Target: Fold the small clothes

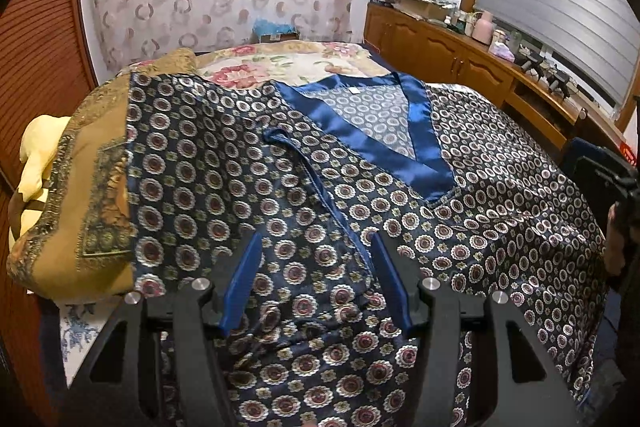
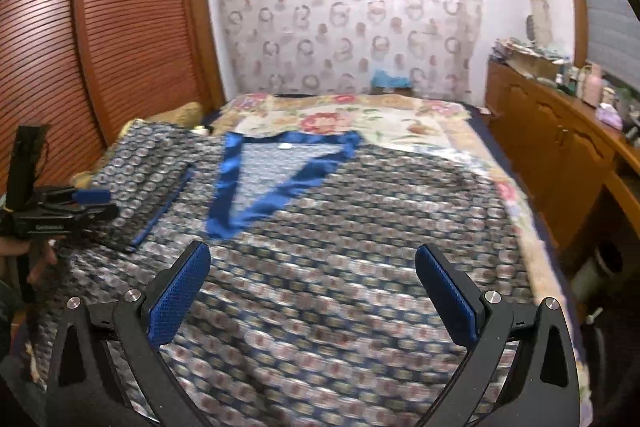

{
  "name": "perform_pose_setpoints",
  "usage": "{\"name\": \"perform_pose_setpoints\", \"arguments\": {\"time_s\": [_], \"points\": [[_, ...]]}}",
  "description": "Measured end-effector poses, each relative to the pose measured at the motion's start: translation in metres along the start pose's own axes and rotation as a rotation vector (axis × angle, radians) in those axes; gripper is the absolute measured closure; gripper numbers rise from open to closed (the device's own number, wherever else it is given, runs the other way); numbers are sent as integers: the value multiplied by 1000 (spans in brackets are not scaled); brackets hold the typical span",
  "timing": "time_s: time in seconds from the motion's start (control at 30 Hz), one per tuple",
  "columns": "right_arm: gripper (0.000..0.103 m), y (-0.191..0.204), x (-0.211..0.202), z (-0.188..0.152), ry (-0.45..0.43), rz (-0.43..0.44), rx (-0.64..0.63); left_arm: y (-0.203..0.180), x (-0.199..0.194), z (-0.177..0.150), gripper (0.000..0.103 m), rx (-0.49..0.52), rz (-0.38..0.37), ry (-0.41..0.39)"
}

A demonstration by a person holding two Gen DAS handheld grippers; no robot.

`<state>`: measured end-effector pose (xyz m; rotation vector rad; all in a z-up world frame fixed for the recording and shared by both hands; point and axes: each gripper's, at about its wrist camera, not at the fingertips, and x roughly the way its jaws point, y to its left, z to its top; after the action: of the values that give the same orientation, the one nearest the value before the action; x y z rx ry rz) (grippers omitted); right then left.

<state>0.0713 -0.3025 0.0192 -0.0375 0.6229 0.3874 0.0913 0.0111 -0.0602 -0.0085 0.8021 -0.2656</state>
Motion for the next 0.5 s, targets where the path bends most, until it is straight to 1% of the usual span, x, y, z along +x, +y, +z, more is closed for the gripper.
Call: {"name": "perform_pose_setpoints", "arguments": {"time_s": [0.17,0.33,0.5], "points": [[0,-41,-3,-14,41,-93,8,-6,11,-2,47,8,-6,30],[0,-77,-5,-23,80,-163,22,-9,22,-4,47,12,-3,61],[3,-108,-8,-29,100,-202,46,-12,30,-8,47,19,-1,85]]}}
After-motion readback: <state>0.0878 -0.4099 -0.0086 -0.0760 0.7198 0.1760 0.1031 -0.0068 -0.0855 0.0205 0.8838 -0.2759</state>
